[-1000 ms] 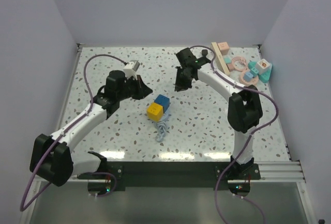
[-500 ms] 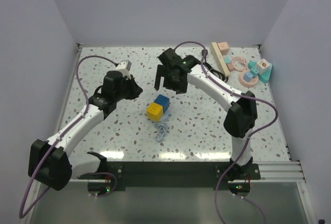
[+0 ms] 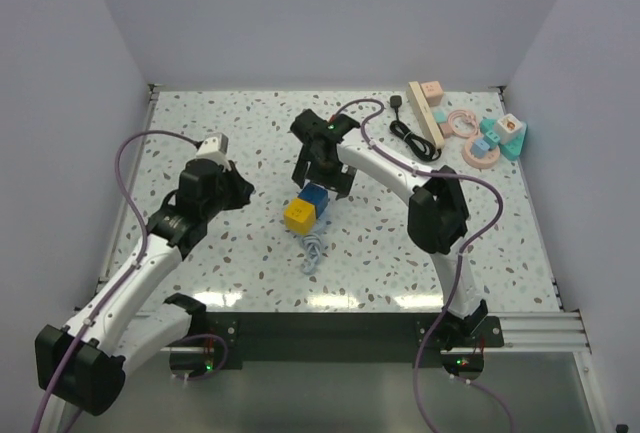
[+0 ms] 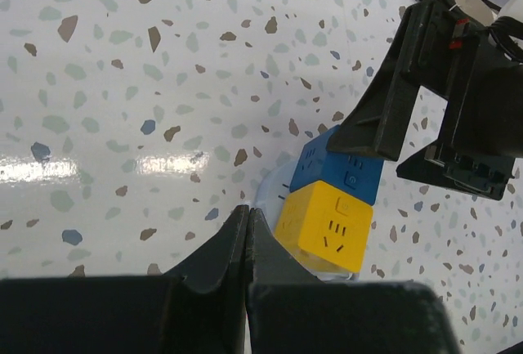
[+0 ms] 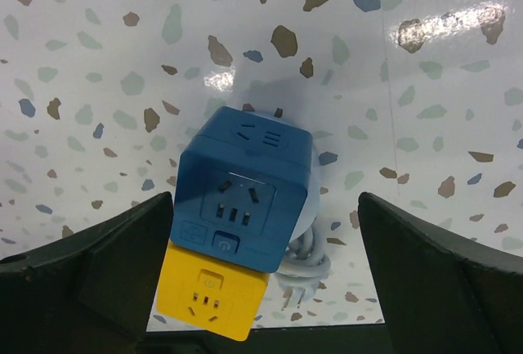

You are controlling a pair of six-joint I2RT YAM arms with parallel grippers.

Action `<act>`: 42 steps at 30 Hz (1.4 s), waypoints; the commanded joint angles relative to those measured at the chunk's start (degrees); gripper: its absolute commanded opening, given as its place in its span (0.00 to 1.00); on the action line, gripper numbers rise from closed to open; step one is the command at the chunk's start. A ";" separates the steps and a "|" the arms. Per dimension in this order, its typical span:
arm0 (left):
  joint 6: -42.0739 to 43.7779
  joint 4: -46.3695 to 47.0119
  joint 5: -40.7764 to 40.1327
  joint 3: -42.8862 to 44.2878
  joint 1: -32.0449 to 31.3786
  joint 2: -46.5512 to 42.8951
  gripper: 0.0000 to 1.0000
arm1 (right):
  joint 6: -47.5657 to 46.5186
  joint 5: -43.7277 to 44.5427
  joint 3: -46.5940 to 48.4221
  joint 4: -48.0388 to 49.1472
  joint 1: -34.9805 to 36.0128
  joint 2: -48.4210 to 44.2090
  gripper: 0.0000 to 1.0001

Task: Pull the plug off the socket

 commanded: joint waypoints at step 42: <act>0.11 10.90 15.73 -8.33 0.38 2.31 0.78 | -23.14 -31.72 -20.77 35.62 -2.43 -16.18 0.00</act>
